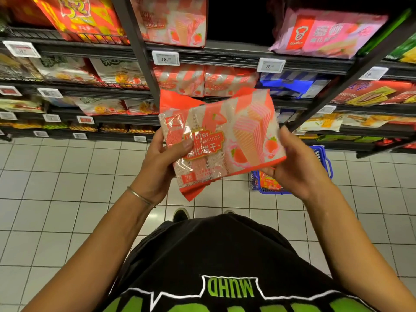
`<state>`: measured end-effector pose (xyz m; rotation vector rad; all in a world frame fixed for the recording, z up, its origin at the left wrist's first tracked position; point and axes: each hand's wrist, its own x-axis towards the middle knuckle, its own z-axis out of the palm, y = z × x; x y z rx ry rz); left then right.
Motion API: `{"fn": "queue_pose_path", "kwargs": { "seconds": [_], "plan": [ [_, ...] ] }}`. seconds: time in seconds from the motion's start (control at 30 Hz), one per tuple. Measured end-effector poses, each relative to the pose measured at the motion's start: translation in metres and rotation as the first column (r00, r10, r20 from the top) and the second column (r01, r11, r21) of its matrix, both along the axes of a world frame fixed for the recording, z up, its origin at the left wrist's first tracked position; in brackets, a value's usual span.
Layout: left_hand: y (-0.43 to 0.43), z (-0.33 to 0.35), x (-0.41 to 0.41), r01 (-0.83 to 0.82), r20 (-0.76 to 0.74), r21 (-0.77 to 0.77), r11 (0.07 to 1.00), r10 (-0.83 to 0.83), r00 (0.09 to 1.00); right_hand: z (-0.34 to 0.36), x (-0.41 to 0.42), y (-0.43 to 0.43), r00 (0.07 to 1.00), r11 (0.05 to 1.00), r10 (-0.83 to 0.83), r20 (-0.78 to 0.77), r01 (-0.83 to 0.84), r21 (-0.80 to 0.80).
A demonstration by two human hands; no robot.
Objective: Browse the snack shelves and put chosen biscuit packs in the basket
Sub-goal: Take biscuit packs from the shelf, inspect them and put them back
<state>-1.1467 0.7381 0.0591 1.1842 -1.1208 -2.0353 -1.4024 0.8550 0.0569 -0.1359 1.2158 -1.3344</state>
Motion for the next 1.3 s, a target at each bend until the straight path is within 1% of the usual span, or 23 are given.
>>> {"fn": "queue_pose_path", "kwargs": {
  "seconds": [0.07,0.13,0.27,0.4,0.57,0.73,0.8,0.9,1.0,1.07,1.13,1.17,1.23,1.3],
  "plan": [
    [0.002,-0.001,0.003,0.031,0.011,-0.015,0.999,-0.031,0.999,-0.002,-0.002,0.002,0.992,0.994,0.111,-0.057,-0.11,0.014],
    [0.004,-0.003,0.005,0.074,0.018,-0.027,0.997,-0.073,0.997,-0.005,0.001,0.003,0.984,0.987,0.155,-0.086,-0.151,0.057],
    [0.007,-0.006,0.005,0.056,-0.016,-0.015,0.998,-0.057,0.998,-0.009,0.005,0.006,0.982,0.984,0.164,-0.091,-0.157,0.086],
    [0.009,-0.006,0.004,0.039,-0.013,0.0,0.999,-0.039,0.999,-0.01,0.004,0.009,0.975,0.979,0.19,-0.112,-0.179,0.102],
    [0.007,-0.007,0.003,0.049,0.027,0.014,0.999,-0.049,0.998,-0.008,0.003,0.009,0.976,0.979,0.188,-0.109,-0.177,0.104],
    [0.005,-0.005,0.001,0.081,0.091,-0.003,0.997,-0.081,0.993,-0.015,0.003,0.008,0.987,0.981,0.157,-0.041,-0.151,0.122],
    [0.004,-0.004,0.002,0.099,0.095,-0.009,0.995,-0.098,0.991,-0.017,0.004,0.009,0.991,0.983,0.129,-0.044,-0.123,0.134],
    [0.002,0.001,0.006,0.112,0.007,0.022,0.993,-0.112,0.994,-0.018,0.003,0.007,0.995,0.988,0.094,-0.036,-0.089,0.123],
    [-0.001,0.006,0.003,0.121,-0.09,0.033,0.992,-0.117,0.989,-0.019,-0.005,0.007,0.997,0.992,0.057,0.047,-0.062,0.112],
    [-0.001,0.009,-0.001,0.107,-0.094,0.026,0.994,-0.104,0.99,-0.019,-0.012,0.01,0.987,0.989,0.116,0.115,-0.125,0.073],
    [-0.004,0.014,-0.004,0.126,-0.113,0.044,0.991,-0.12,0.986,-0.015,-0.015,0.014,0.958,0.966,0.248,0.142,-0.256,0.04],
    [-0.006,0.016,-0.005,0.149,-0.129,0.066,0.987,-0.139,0.982,-0.013,-0.016,0.017,0.938,0.946,0.312,0.151,-0.321,0.039],
    [-0.01,0.02,-0.005,0.187,-0.14,0.137,0.973,-0.168,0.976,-0.011,-0.017,0.02,0.888,0.906,0.404,0.219,-0.421,0.036],
    [-0.012,0.021,-0.007,0.211,-0.114,0.193,0.958,-0.192,0.975,-0.011,-0.018,0.02,0.851,0.882,0.444,0.281,-0.47,0.033]
  ]
}}
